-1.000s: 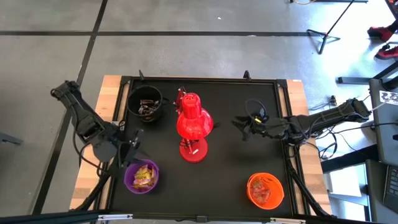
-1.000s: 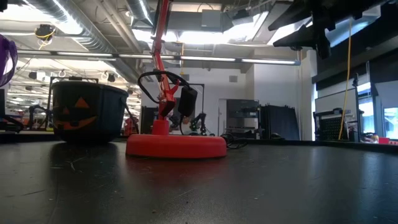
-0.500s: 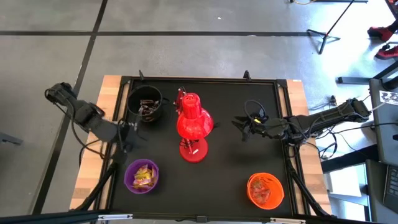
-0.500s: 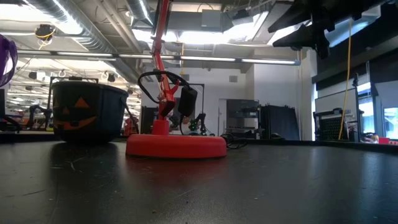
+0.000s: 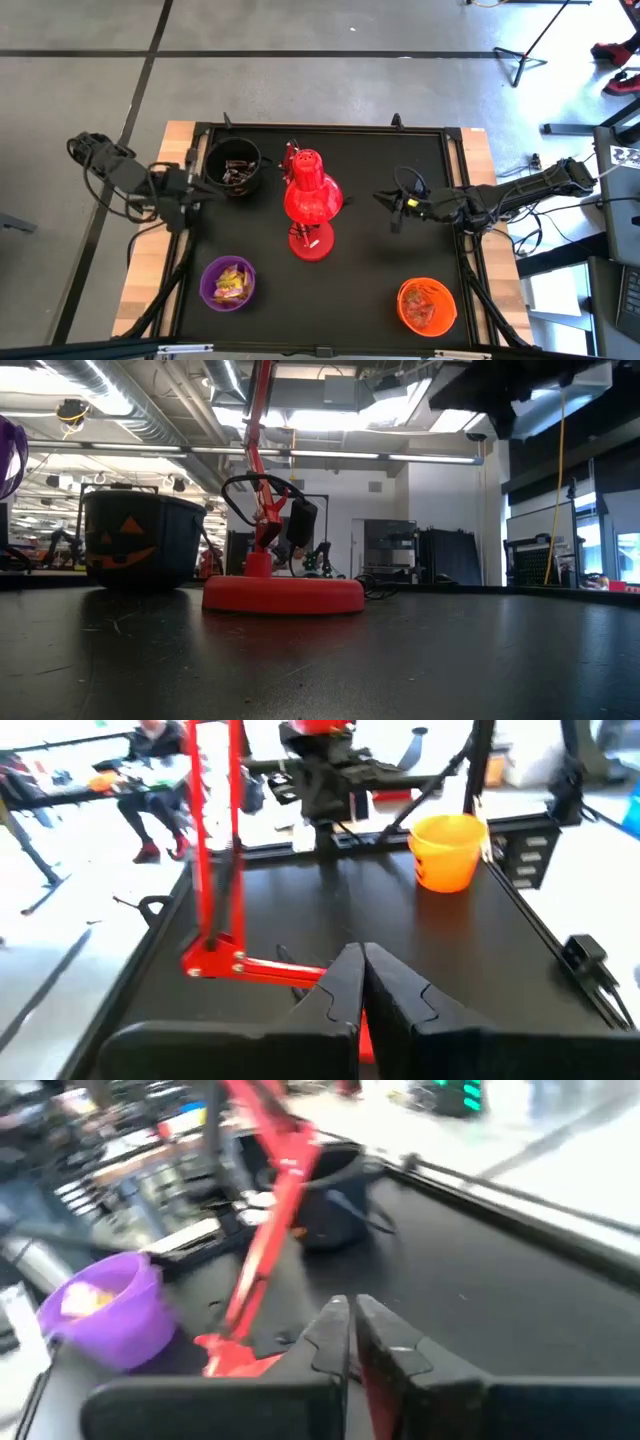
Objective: Organize candy in baskets
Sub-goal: Return to Home Position
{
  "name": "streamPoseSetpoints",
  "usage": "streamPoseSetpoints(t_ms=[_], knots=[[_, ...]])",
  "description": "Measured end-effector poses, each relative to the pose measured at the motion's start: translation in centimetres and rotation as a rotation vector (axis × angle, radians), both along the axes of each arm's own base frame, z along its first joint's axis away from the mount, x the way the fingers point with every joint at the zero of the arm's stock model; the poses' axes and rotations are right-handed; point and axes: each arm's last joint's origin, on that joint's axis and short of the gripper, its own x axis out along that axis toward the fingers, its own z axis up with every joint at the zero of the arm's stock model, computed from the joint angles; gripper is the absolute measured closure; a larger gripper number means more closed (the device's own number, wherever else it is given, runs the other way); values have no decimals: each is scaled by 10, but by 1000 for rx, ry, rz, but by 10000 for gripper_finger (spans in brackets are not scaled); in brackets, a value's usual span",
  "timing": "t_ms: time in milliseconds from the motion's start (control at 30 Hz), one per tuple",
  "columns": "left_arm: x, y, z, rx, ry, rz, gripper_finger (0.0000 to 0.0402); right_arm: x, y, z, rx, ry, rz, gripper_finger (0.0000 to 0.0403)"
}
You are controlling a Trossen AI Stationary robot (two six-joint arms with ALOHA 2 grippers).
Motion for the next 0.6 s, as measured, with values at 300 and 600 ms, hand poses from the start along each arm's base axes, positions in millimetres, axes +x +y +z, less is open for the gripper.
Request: streamPoseSetpoints(t_ms=[300, 600], knots=[[-14, 10, -21, -18, -48, 50, 401, 0, 6, 21, -275, -124, 276, 394], [-43, 28, -36, -114, -143, 62, 401, -35, -4, 31, -314, -127, 251, 400]])
